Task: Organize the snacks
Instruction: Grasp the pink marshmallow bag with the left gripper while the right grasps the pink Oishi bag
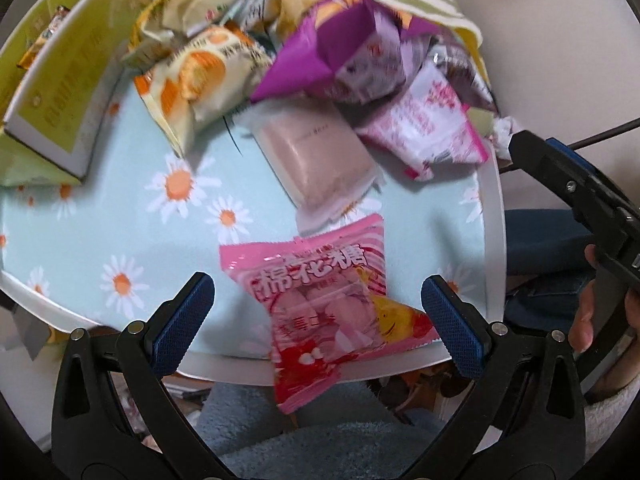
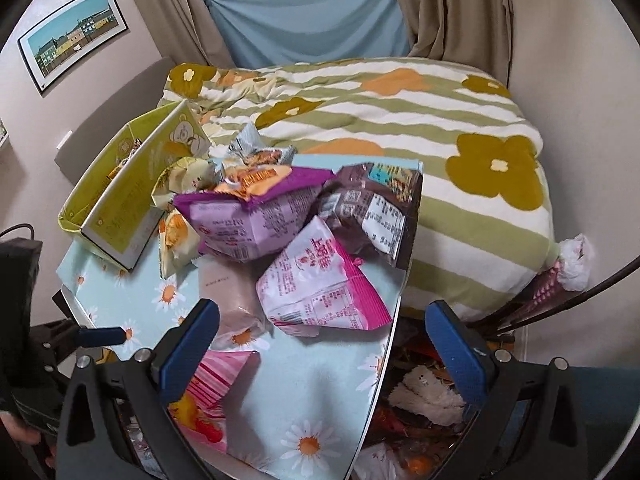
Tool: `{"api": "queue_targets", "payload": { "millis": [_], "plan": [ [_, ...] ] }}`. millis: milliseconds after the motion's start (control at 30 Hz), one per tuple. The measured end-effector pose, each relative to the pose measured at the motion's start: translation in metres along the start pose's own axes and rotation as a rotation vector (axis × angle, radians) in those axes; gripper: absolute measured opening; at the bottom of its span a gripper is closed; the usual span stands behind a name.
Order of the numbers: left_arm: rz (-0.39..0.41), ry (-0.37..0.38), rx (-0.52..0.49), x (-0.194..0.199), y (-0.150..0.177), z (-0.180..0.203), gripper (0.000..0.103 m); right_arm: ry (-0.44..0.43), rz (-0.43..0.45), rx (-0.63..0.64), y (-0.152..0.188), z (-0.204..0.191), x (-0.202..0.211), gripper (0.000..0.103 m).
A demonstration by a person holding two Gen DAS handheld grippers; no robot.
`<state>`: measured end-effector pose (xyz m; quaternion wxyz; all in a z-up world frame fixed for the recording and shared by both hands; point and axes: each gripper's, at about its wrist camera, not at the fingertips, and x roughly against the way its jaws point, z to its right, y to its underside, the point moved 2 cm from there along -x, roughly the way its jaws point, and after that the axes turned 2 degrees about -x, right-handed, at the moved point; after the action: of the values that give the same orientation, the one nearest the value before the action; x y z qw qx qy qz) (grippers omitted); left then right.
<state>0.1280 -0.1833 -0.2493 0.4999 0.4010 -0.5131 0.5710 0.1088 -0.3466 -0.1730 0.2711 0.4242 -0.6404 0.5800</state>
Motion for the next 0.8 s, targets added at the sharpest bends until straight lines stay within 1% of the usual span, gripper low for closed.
{"api": "queue_targets", "payload": {
  "millis": [167,300,400,467,533,567,633,800],
  "plan": [
    [-0.044,-0.022,0.0,-0.021,0.004,0.007,0.103,-0.031,-0.029,0.008,0.007,0.004,-0.015,0.103],
    [-0.075,-0.027,0.012,-0.036,0.005,0.008,0.103,-0.034,-0.04,0.024,0.009,0.006,-0.024,0.103],
    [-0.083,-0.035,0.012,-0.044,0.005,0.008,0.103,-0.037,-0.04,0.035,0.009,0.007,-0.03,0.103],
    [-0.093,-0.042,0.013,-0.05,0.004,0.008,0.099,-0.035,-0.04,0.051,0.008,0.006,-0.034,0.103],
    [-0.118,-0.029,0.027,-0.057,0.005,0.005,0.087,-0.035,-0.046,0.063,0.009,0.006,-0.04,0.103],
    [-0.129,-0.012,0.038,-0.061,0.007,0.003,0.086,-0.038,-0.049,0.062,0.009,0.006,-0.042,0.103],
    [-0.138,-0.007,0.038,-0.066,0.009,0.0,0.081,-0.055,-0.056,0.057,0.008,0.006,-0.047,0.103],
    [-0.121,-0.009,-0.011,-0.07,0.014,0.003,0.075,-0.052,-0.063,0.079,0.009,0.002,-0.058,0.103]
  ]
}}
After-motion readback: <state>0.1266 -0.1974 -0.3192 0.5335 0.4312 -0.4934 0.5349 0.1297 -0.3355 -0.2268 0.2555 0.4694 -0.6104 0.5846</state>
